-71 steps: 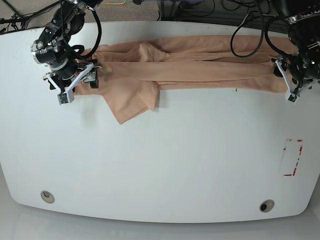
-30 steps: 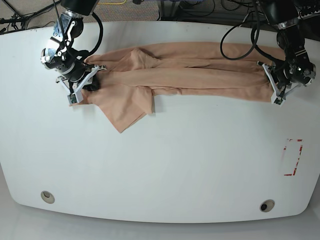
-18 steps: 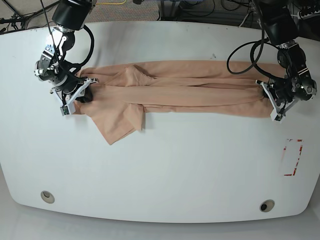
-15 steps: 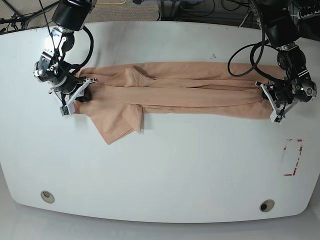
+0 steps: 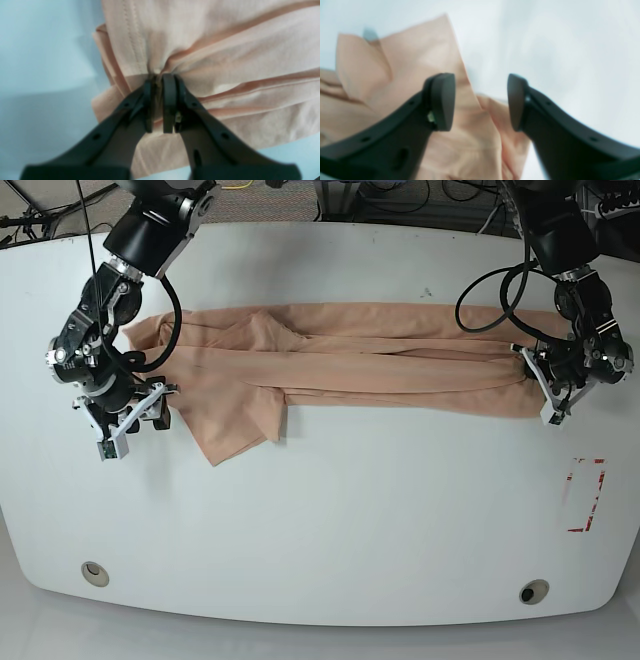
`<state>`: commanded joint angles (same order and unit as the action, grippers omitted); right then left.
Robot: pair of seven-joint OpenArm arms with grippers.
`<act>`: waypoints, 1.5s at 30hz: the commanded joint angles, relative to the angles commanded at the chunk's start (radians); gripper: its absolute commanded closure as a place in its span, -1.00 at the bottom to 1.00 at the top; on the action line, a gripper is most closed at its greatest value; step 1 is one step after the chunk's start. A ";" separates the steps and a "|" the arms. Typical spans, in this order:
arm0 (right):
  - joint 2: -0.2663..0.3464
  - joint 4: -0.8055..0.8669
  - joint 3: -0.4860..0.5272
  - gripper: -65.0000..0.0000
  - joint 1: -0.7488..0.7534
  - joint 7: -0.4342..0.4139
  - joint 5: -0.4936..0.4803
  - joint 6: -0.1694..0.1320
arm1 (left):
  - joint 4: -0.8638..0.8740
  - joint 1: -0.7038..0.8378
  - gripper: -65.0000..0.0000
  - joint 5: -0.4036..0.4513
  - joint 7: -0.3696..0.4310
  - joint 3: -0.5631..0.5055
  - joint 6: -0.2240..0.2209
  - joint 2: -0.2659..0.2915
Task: Fold the T-shirt properly
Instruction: 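Lower the folded hem onto the shirt with both grippers, then fold the strip end held by the right gripper over toward the middle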
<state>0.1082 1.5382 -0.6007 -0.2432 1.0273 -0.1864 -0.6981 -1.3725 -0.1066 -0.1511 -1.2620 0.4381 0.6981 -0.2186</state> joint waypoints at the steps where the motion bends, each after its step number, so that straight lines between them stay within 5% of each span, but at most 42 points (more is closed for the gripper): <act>1: 0.006 -0.044 0.012 -0.55 -0.025 -0.005 0.003 0.000 | 0.000 0.000 0.85 0.000 0.000 0.000 0.000 0.000; 5: 0.020 -0.166 0.058 -0.53 -0.072 -0.077 0.005 0.000 | 0.000 0.000 0.85 0.000 0.003 0.002 0.000 -0.002; 10: 0.071 -0.344 0.172 -0.25 -0.133 -0.172 0.005 0.000 | 0.000 0.000 0.85 0.000 0.003 0.002 0.000 -0.002; 18: 0.083 -0.511 0.195 -0.14 -0.161 -0.272 0.005 0.000 | 0.000 0.000 0.85 0.000 0.003 0.002 0.000 -0.003; 40: 0.038 -0.546 0.203 -0.09 -0.129 -0.272 0.003 0.000 | 0.000 -0.002 0.85 0.000 0.003 0.002 0.000 -0.003; 42: 0.038 -0.546 0.227 0.07 -0.129 -0.275 0.002 0.000 | 0.000 -0.002 0.85 0.000 0.003 0.002 0.000 -0.003; 45: 0.038 -0.542 0.255 0.60 -0.129 -0.276 -0.002 0.000 | 0.000 0.000 0.85 0.000 0.003 0.002 0.000 -0.005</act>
<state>0.1465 0.9966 -0.3460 -0.3721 0.7511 -0.1880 -0.6981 -1.3725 -0.1066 -0.1511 -1.2589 0.4396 0.6981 -0.2232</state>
